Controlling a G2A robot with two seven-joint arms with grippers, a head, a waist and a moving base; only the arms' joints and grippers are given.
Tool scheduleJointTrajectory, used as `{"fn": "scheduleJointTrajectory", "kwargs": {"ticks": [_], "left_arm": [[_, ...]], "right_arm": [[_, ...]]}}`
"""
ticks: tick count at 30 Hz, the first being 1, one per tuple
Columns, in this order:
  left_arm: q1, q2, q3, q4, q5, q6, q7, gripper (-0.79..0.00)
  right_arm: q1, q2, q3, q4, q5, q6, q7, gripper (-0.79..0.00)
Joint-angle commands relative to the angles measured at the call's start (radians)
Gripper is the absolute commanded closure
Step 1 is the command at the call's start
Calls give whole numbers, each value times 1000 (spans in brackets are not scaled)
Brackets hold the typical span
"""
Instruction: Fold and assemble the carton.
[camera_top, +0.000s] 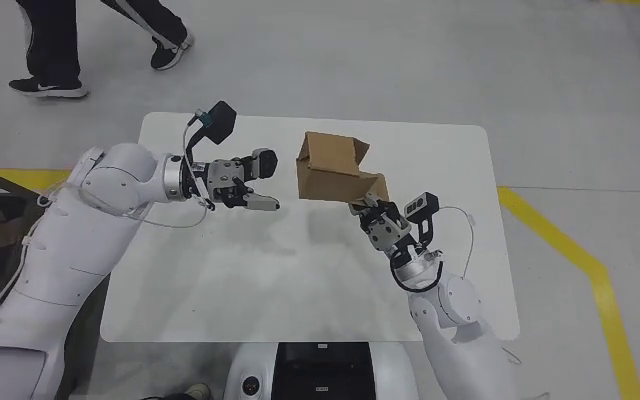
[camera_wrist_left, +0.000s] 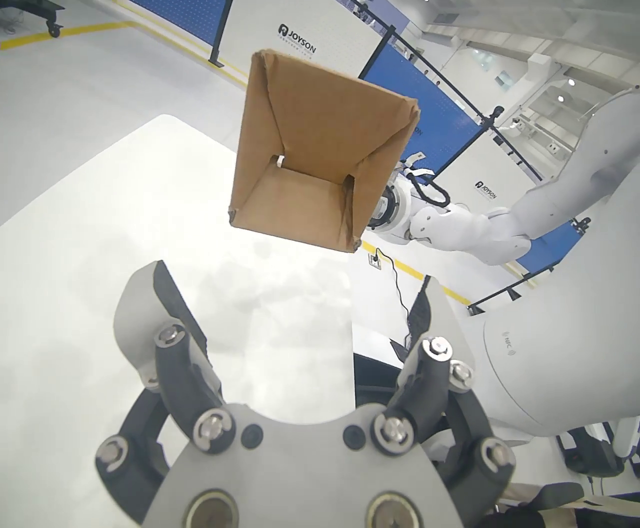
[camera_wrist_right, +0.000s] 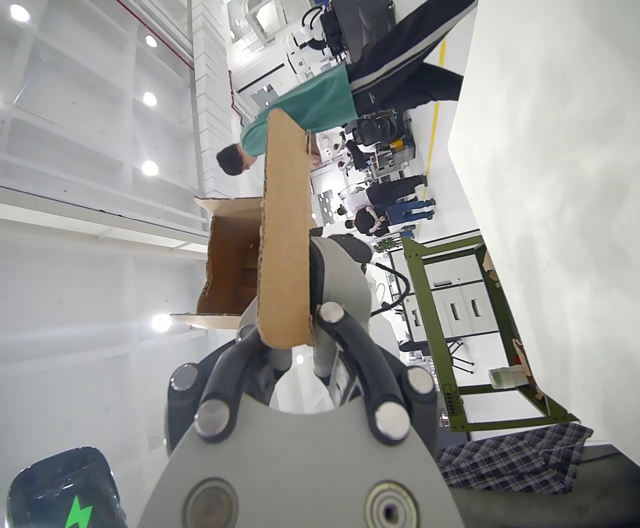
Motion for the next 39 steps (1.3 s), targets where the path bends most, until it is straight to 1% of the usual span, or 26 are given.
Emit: {"fn": "scheduleJointTrajectory", "kwargs": {"ticks": [1, 5, 10, 25, 27, 29, 30, 33, 35, 37, 39], "left_arm": [[-9, 1, 12, 8, 23, -21, 22, -785], [-29, -2, 37, 30, 57, -66, 67, -785], [-57, -12, 70, 62, 88, -96, 97, -785], [-106, -34, 128, 102, 117, -141, 141, -785], [-109, -35, 130, 105, 123, -146, 148, -720], [-111, -37, 132, 108, 126, -149, 155, -680], [-112, -38, 133, 109, 127, -150, 157, -613], [-116, -39, 137, 111, 130, -147, 160, -542], [-118, -40, 140, 112, 128, -144, 156, -440], [-121, -40, 142, 113, 128, -142, 151, -406], [-123, -40, 144, 115, 126, -141, 149, -416]], "right_arm": [[4, -1, -10, 1, 5, -5, -8, 0], [18, -5, -38, 0, 4, -7, -19, 0], [40, -8, -68, 13, 2, -5, -30, 0], [83, -11, -89, 40, 5, 11, -52, 0], [86, -11, -93, 44, 8, 12, -55, 0], [87, -12, -97, 50, 10, 9, -56, 0], [88, -12, -98, 53, 12, 7, -56, 0], [91, -13, -95, 56, 27, 3, -61, 0], [95, -12, -92, 60, 31, 4, -59, 0], [99, -12, -89, 62, 31, 6, -59, 0], [103, -12, -87, 64, 33, 9, -59, 0]]}}
